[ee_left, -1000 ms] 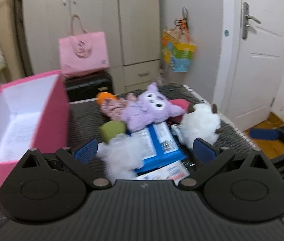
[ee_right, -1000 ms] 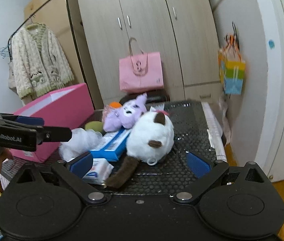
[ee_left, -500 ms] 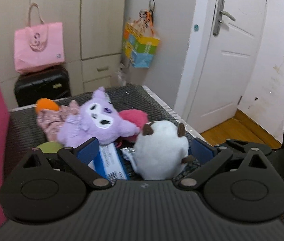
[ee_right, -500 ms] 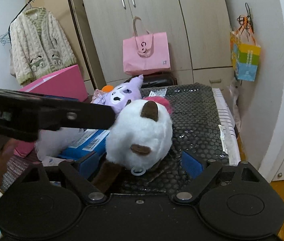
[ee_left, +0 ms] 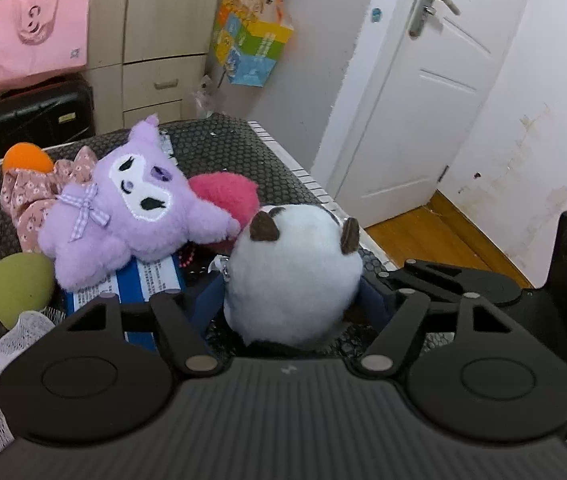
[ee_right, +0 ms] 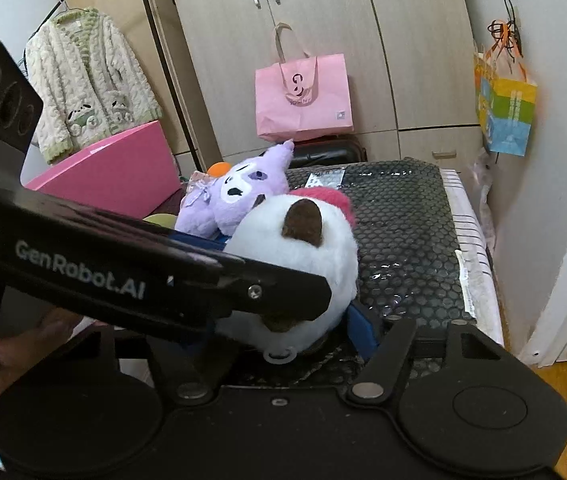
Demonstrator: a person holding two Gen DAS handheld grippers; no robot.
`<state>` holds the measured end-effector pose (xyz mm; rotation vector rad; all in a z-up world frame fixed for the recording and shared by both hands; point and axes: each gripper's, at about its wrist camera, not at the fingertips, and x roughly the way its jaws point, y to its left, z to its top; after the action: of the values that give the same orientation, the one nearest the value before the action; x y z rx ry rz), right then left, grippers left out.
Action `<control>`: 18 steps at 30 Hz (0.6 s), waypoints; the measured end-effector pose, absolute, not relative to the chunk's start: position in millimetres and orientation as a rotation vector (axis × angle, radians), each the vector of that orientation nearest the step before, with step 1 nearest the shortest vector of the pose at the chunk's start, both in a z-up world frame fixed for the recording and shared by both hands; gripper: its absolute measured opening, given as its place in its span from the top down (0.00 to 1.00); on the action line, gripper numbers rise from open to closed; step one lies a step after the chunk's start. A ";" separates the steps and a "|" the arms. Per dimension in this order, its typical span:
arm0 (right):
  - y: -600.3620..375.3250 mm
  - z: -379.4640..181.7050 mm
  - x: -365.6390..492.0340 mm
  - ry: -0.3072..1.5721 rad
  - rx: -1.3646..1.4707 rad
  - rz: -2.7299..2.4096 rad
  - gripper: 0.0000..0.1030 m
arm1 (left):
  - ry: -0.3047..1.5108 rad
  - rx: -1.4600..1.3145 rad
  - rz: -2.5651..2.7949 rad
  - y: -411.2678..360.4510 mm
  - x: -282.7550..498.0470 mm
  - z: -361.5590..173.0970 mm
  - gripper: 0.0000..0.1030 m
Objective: Organize soft objects
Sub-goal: 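Move the left tool to the white plush toy and close on it, then lift the white plush with the left tool and carry it over the pink box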
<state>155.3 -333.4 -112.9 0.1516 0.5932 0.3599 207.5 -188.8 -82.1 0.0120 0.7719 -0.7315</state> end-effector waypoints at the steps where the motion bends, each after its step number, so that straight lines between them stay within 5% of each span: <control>1: -333.1 -111.7 153.8 0.590 0.150 0.356 0.31 | 0.770 0.012 -0.739 -188.1 205.9 -81.5 0.32; 18: -316.5 -56.1 109.5 0.576 0.062 0.289 0.32 | 0.752 0.005 -0.816 -176.5 165.0 -37.2 0.32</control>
<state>109.5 -316.5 -56.1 0.0622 0.5764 0.2892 165.0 -176.5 -37.2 0.0049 0.7523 -0.8158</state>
